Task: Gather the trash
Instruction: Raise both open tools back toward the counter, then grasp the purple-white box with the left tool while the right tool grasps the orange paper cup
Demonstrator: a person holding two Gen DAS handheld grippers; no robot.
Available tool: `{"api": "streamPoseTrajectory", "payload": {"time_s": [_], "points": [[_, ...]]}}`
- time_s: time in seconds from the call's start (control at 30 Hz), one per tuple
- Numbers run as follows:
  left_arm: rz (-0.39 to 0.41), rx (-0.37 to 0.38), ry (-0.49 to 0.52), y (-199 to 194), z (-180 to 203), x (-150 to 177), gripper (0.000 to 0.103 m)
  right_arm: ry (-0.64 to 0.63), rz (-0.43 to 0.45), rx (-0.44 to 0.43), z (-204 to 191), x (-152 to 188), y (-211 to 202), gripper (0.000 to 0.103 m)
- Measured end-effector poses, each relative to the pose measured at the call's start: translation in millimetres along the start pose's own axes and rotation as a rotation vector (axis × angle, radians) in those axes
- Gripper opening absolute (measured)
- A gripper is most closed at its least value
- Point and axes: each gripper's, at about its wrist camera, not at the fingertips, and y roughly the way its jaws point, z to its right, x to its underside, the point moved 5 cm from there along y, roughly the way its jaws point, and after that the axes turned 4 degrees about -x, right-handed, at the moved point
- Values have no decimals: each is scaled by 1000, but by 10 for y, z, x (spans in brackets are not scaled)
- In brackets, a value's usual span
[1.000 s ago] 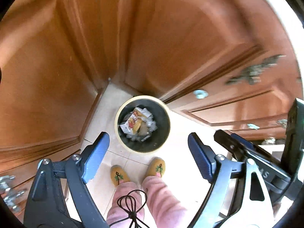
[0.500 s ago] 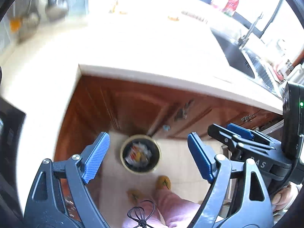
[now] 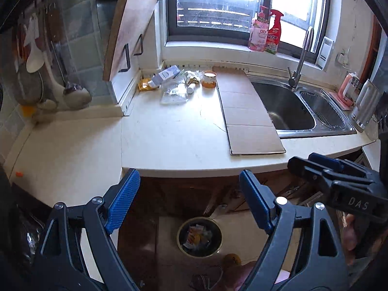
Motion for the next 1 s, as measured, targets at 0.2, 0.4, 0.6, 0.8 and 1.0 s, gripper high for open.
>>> {"api": "streamPoseTrajectory", "payload": {"time_s": [0.2,0.4,0.6,0.8,1.0], "points": [[44,-28,24,57,-84,-536,82,0,51,-5,-19,-572,-206,74],[28,-81,59,502,-134,-1130,82,-41,82,7,93,-1345,-56,79],[-44,-156,89,1370,-93,-1736,82,-83,62,-3,390,-2228,560,80],[-145,-206,97,2362,-62,-2381,82,-83,-47,-20,819,-3072,1537,80],[-269,-246,136,3473,-29,-2718,82,-93,-153,-10,1266,-3684,2600,80]]}}
